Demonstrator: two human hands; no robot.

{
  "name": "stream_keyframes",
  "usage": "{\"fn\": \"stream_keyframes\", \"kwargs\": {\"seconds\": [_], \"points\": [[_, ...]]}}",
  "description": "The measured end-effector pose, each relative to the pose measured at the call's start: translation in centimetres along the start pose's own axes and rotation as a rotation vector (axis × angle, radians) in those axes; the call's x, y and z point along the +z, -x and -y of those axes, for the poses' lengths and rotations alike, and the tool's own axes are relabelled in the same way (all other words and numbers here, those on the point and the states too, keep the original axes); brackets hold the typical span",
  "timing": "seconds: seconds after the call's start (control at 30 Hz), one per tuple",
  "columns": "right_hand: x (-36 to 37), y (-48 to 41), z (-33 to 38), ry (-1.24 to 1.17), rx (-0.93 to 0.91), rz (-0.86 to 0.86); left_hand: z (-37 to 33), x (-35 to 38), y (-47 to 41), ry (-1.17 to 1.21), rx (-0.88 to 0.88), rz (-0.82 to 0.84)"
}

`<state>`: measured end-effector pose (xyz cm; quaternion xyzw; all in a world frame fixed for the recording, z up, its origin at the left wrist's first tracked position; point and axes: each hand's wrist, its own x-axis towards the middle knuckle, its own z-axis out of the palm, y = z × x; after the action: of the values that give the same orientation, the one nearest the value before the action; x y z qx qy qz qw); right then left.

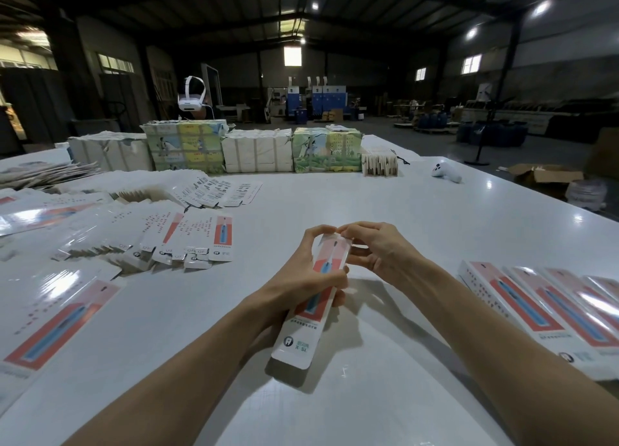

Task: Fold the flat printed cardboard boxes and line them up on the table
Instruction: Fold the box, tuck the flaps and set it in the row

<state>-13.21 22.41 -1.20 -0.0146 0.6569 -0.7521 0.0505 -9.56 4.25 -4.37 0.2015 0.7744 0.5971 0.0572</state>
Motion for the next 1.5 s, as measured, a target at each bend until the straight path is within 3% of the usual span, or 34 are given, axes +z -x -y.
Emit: {"fn": "stream_keyframes", "kwargs": {"seconds": [0.3, 0.43, 0.7, 1.0, 1.2, 1.4, 1.5], "points": [[-0.3, 0.0, 0.0, 0.028, -0.059, 0.084, 0.1, 0.0, -0.2, -0.035, 0.004, -0.050], [0.1, 0.1, -0.5, 0.003, -0.090, 0.171, 0.4, -0.6, 0.1, 0.109, -0.040, -0.049], [0.7, 0.6, -1.3, 0.130, -0.282, 0.127, 0.6, -1.2, 0.1, 0.125, -0.140, -0.106], [1.5, 1.0, -1.8, 0.264, -0.349, 0.025, 0.5, -0.5, 0.5, 0.399, -0.154, -0.083], [3.0, 2.4, -1.5, 0.837, -0.660, -0.041, -0.8, -0.2, 0.6, 0.683, -0.059, -0.190], [3.8, 4.0, -1.0, 1.174, -0.551, 0.191, -1.4, -1.3, 1.5, 0.826, -0.065, 0.033], [2.6, 4.9, -1.1, 1.211, -0.642, 0.122, -1.1, -0.9, 0.9, 0.829, -0.121, -0.056]]}}
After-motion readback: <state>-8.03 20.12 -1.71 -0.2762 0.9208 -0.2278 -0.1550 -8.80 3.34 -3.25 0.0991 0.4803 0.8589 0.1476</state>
